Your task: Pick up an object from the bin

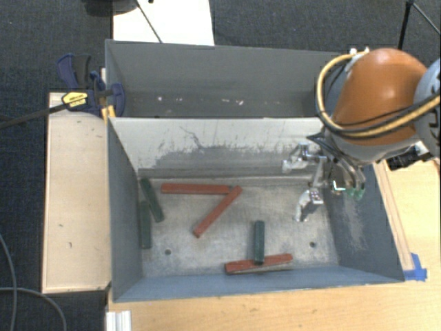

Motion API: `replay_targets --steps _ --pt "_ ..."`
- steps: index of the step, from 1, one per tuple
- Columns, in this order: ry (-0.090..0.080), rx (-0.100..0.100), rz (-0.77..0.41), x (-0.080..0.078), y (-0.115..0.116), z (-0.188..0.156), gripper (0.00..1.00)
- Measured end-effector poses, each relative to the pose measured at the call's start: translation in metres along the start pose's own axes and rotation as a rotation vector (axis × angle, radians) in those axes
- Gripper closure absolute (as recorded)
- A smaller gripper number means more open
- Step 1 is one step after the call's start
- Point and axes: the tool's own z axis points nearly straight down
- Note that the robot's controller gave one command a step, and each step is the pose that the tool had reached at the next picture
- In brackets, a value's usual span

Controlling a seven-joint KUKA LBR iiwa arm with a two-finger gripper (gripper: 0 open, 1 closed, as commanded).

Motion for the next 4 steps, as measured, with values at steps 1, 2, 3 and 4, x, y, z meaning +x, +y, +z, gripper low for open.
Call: replay_targets --steps 1,2,3,4 --pt "-0.008 0.0 0.0 -0.001 0.0 -0.004 0.0" --pt "-0.013 0.001 -0.09 0.003 0.01 0.022 0.0" --pt "-0.011 0.002 -0.32 0.001 0.023 0.076 0.0" --pt "-0.008 0.001 -0.477 0.022 0.018 0.119 0.0"
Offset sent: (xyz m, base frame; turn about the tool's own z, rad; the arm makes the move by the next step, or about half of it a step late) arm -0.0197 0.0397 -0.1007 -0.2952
